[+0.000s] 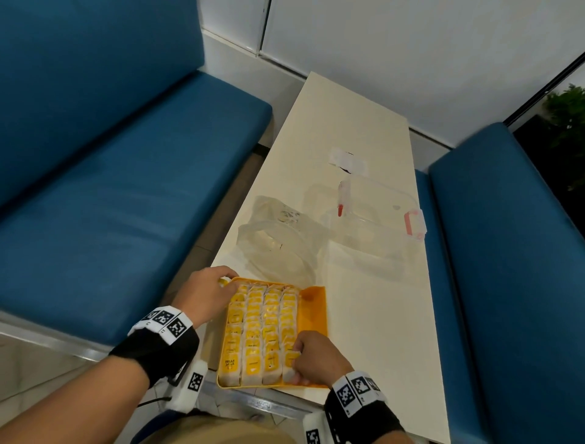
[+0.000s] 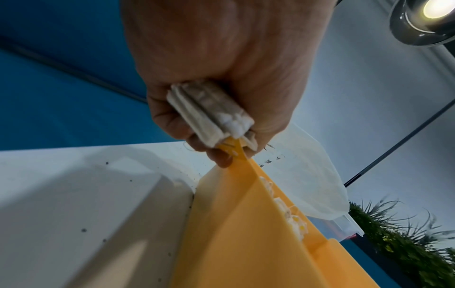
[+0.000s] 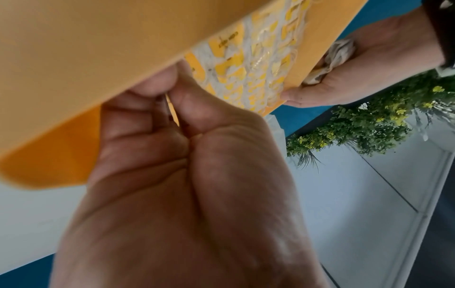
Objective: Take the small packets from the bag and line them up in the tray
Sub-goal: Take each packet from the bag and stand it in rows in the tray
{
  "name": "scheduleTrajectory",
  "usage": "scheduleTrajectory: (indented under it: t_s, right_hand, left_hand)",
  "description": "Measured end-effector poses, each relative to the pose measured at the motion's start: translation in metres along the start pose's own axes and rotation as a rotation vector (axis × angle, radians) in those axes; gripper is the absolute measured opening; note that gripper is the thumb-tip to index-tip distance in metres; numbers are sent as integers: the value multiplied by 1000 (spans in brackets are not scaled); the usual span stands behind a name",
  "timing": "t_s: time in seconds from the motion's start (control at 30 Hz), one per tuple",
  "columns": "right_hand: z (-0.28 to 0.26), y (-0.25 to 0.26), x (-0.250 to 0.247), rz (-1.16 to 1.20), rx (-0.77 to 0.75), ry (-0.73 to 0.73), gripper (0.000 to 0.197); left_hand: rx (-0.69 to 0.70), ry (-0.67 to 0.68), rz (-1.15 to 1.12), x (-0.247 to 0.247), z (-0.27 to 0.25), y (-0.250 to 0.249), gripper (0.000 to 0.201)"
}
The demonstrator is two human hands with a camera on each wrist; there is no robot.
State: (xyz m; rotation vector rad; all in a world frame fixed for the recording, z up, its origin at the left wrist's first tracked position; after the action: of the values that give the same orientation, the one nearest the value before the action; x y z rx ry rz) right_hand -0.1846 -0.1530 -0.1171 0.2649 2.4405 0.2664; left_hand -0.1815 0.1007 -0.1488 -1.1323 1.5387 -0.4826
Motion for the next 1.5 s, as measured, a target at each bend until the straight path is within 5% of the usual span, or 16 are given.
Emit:
scheduleTrajectory:
  t_s: [1.1,1.33,1.5]
  right_hand:
    - [10,6,8,-106,3,-195,38]
    - [-5,7,-11,-70,-59,-193,33]
    - [-21,35,-47,193,-329,-356,21]
  left_hand:
    - [40,19,-39,2,1,4,15]
    - [9,16,-110,-14,-7,-11,40]
    - [-14,313,-546,-17,-27,-42,58]
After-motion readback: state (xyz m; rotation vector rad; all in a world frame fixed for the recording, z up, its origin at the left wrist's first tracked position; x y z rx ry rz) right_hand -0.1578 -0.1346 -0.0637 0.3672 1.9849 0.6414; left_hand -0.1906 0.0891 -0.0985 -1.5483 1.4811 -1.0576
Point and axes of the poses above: each hand's wrist, its own z-axis towards the middle knuckle, its own x-axis out of the palm, y = z × x, the point moved 1 cm from there along z, towards the middle knuckle, and after that the axes turned 5 degrees about -z, right-handed, at the moved point
